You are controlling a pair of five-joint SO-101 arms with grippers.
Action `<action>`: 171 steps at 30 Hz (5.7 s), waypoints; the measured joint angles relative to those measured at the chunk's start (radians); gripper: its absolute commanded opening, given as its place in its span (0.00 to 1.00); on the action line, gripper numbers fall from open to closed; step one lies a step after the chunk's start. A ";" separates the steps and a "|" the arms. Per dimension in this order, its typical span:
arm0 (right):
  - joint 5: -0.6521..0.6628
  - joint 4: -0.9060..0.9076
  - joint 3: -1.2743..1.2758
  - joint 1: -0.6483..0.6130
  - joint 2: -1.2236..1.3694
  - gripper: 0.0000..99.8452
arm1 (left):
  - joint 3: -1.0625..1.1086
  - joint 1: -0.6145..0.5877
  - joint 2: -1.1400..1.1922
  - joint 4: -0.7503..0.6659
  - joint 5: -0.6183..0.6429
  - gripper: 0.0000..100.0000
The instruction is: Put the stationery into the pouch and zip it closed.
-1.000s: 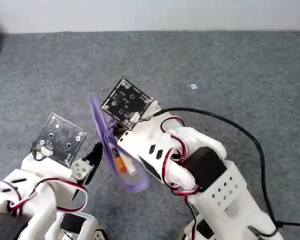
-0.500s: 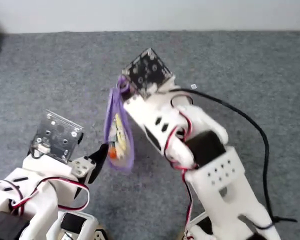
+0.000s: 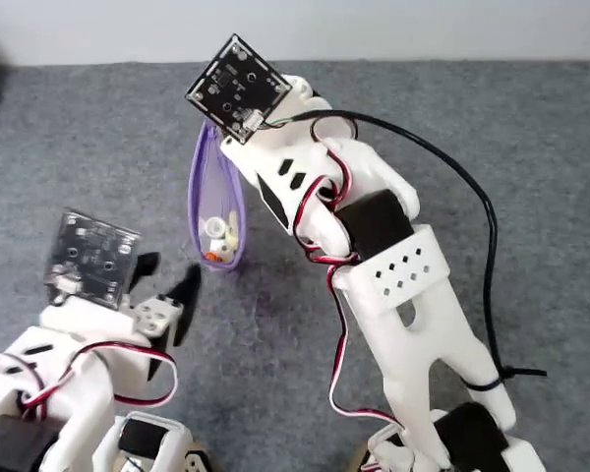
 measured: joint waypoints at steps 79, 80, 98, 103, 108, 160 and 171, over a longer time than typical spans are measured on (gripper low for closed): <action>0.110 0.580 0.256 -0.336 -0.382 0.01 | -0.157 -0.146 -0.008 0.074 -0.250 0.24; 0.120 0.563 0.302 -0.336 -0.416 0.01 | -0.157 -0.146 -0.008 0.074 -0.252 0.24; 0.256 0.336 0.474 -0.292 -0.509 0.01 | -0.069 -0.103 -0.008 0.074 -0.290 0.24; 0.371 0.210 0.540 -0.287 -0.512 0.01 | -0.063 -0.057 -0.008 0.074 -0.290 0.24; 0.437 0.032 0.631 -0.287 -0.529 0.01 | -0.063 -0.049 -0.008 0.074 -0.290 0.24; 0.532 -0.379 1.079 -0.264 -0.802 0.01 | 0.074 0.014 -0.009 0.021 -0.416 0.28; 0.532 -0.471 1.131 -0.230 -0.802 0.01 | 0.077 0.035 -0.012 0.044 -0.416 0.13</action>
